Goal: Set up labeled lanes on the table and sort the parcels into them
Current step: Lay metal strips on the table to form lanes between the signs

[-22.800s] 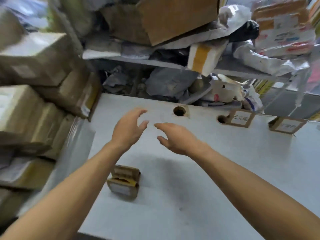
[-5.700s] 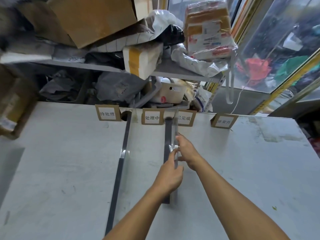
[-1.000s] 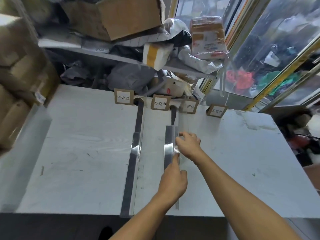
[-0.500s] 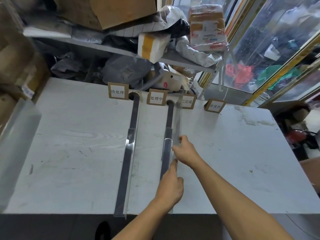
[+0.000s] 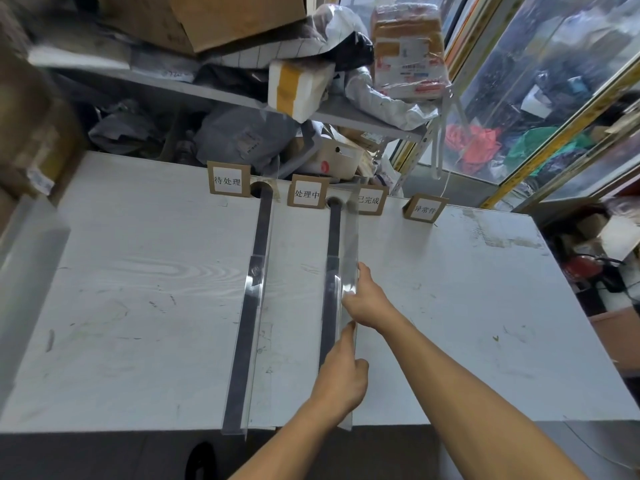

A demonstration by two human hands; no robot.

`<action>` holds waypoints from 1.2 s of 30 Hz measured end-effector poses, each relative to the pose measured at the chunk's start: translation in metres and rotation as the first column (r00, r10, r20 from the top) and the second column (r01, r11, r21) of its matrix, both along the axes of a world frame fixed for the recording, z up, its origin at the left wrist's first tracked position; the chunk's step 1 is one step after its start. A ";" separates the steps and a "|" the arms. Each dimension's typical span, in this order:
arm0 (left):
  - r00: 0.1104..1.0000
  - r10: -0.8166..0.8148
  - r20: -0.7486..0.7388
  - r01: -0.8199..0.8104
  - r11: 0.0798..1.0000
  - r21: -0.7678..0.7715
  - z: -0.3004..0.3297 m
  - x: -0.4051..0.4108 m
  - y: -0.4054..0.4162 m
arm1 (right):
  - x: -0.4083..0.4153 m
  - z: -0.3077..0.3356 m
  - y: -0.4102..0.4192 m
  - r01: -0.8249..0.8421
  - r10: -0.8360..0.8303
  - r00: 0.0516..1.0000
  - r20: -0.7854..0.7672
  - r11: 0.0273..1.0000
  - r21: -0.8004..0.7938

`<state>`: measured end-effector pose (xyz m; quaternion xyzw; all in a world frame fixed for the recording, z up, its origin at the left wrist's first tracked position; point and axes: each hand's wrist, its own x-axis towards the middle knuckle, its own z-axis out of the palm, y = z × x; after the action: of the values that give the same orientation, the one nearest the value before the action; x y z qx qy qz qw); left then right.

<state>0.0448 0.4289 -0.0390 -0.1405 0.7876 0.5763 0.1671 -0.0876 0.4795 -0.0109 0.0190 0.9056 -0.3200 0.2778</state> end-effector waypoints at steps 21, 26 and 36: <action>0.997 -0.030 0.074 0.028 0.999 0.029 -0.012 -0.003 0.008 | -0.014 -0.008 0.009 -0.025 0.037 0.997 -0.073 0.987 0.158; 0.996 -0.040 0.080 0.037 0.999 0.029 -0.011 -0.004 0.010 | -0.017 -0.008 0.011 -0.040 0.055 0.995 -0.082 0.983 0.177; 0.992 -0.056 0.115 0.057 0.998 -0.006 -0.012 -0.004 0.008 | -0.018 -0.006 0.015 -0.045 0.050 0.998 -0.026 0.987 0.156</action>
<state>0.0404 0.4373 -0.0506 -0.1520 0.7829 0.5586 0.2277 -0.1056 0.4944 -0.0169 0.0143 0.9319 -0.2421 0.2697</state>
